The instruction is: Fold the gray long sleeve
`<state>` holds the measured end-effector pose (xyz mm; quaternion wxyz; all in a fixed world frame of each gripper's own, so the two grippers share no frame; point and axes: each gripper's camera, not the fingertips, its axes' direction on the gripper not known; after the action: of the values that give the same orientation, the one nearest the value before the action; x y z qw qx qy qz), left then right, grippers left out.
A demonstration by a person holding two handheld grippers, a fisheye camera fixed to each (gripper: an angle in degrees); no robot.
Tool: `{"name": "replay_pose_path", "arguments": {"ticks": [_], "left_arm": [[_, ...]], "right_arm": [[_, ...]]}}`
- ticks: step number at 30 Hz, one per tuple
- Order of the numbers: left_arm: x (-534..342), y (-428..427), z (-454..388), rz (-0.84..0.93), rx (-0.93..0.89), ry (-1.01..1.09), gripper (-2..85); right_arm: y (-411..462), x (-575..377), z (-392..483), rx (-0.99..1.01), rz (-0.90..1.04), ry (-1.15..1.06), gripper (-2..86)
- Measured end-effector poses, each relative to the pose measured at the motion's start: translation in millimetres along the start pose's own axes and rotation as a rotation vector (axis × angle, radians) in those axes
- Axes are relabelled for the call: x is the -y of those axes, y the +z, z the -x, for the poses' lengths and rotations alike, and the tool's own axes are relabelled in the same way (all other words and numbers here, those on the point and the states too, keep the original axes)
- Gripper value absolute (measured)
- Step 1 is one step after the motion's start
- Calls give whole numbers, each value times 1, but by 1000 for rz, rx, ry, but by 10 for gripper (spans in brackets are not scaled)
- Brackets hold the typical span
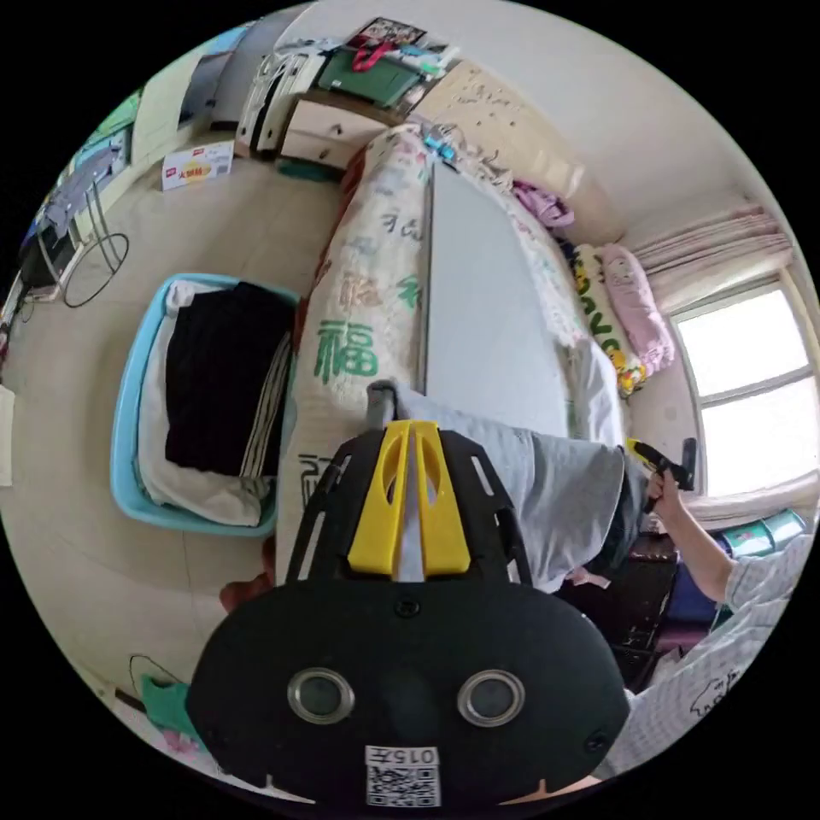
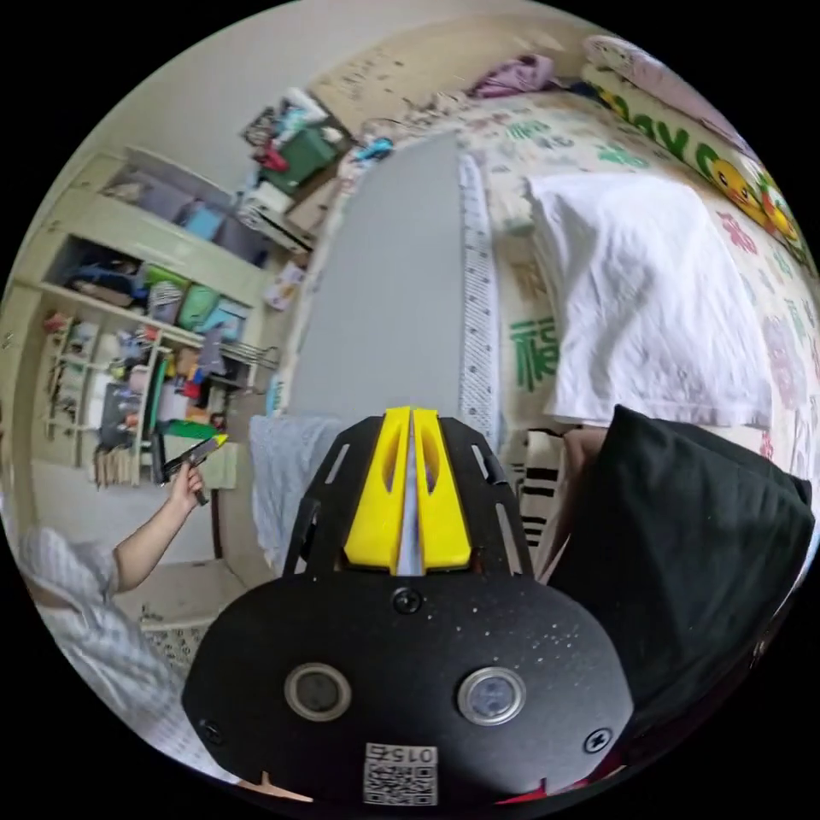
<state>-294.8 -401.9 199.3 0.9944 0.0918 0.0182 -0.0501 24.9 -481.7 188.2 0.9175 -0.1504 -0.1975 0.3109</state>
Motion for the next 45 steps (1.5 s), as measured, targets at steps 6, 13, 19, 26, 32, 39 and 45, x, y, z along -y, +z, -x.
{"name": "replay_pose_path", "arguments": {"ticks": [6, 13, 19, 26, 32, 39, 45], "left_arm": [[-62, 46, 2, 181, -206, 5, 56], [-107, 81, 6, 154, -234, -176, 86], [-103, 132, -3, 168, -171, -269, 144], [-99, 156, -24, 128, 70, -220, 142], [-98, 170, 4, 138, -20, -275, 114], [-100, 186, 45, 152, -279, -372, 43], [-91, 184, 47, 136, -371, -344, 17]], "right_arm": [[70, -53, -31, 258, 179, 80, 0], [143, -108, -32, 196, 298, 115, 40], [198, -79, -42, 10, 317, 210, 135], [213, -49, -70, -42, 291, 197, 134], [222, -22, -83, -111, 342, 88, 137], [209, 10, -151, 185, 396, 256, 86], [176, 33, -174, 324, 333, 222, 43]]}}
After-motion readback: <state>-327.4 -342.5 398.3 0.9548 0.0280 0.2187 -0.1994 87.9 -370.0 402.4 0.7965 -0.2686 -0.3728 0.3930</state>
